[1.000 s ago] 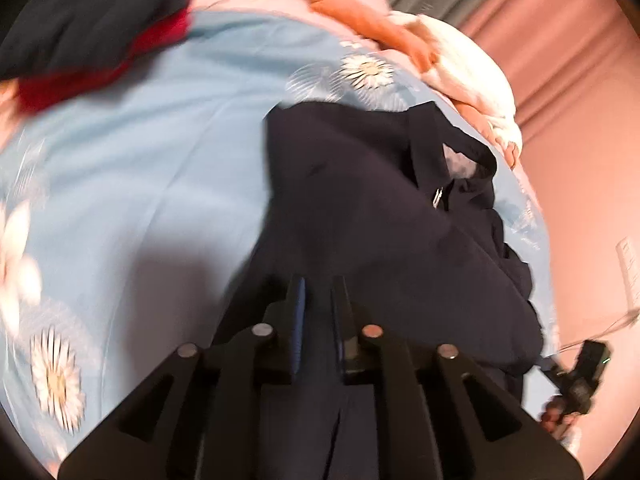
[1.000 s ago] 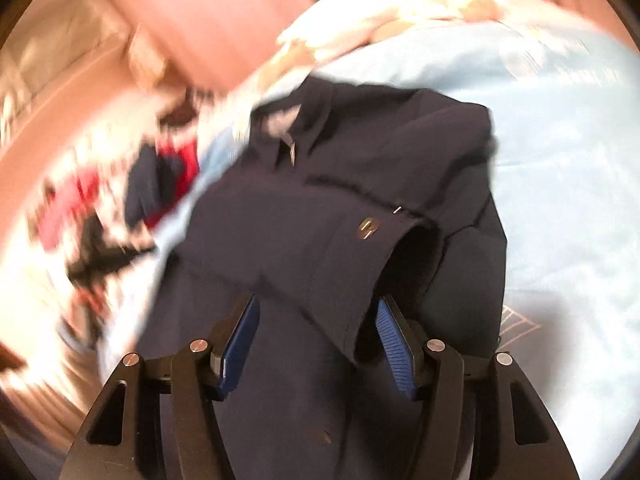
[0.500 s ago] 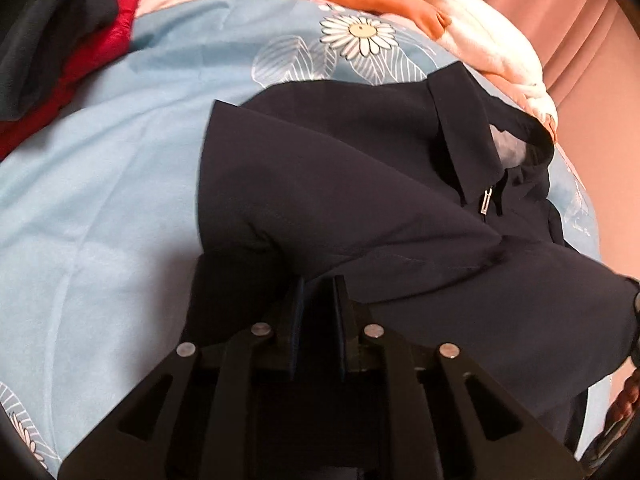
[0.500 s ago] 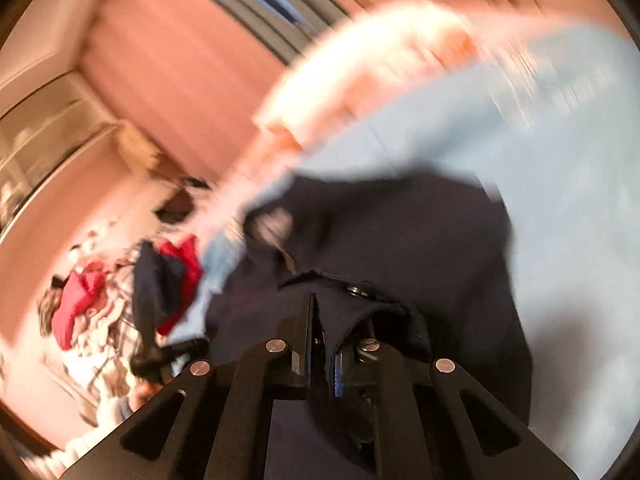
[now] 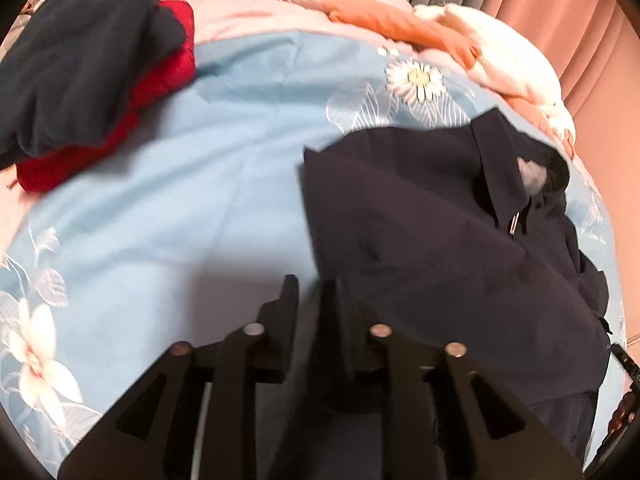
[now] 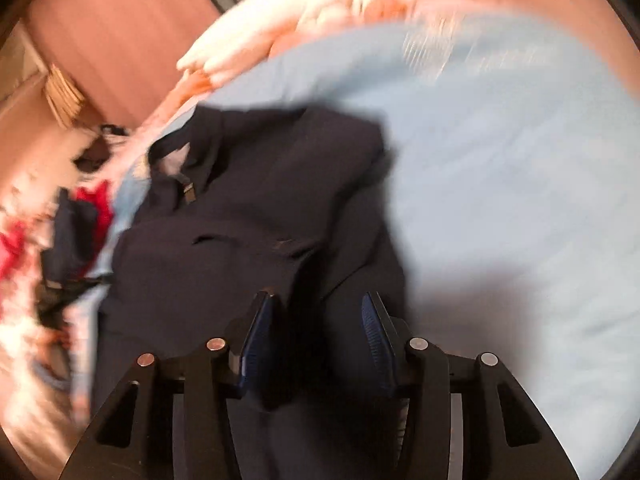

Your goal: Fold large clothes

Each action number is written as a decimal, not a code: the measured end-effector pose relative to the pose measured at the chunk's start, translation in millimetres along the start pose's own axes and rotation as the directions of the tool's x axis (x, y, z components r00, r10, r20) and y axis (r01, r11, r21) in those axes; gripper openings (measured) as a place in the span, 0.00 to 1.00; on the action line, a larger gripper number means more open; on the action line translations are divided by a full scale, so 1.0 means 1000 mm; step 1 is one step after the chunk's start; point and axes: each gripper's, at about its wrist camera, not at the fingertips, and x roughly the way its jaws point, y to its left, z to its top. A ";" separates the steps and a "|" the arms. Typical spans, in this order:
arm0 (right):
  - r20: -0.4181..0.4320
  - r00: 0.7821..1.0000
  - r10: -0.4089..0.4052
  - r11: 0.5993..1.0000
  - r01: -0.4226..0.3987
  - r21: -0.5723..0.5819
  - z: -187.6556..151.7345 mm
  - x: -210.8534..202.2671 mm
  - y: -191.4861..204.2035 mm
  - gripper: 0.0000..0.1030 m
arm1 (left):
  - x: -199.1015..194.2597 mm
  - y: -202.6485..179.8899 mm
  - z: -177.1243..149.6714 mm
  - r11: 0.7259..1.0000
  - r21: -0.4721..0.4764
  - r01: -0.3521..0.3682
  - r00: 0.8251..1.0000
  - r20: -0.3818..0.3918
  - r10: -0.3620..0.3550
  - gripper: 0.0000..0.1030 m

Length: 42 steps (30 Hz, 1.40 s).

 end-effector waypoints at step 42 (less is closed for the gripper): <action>-0.117 0.981 0.157 0.965 -0.177 -0.191 -0.080 -0.017 0.070 0.51 | -0.101 0.002 -0.125 0.981 -0.021 0.195 0.980 -0.024 -0.195 0.69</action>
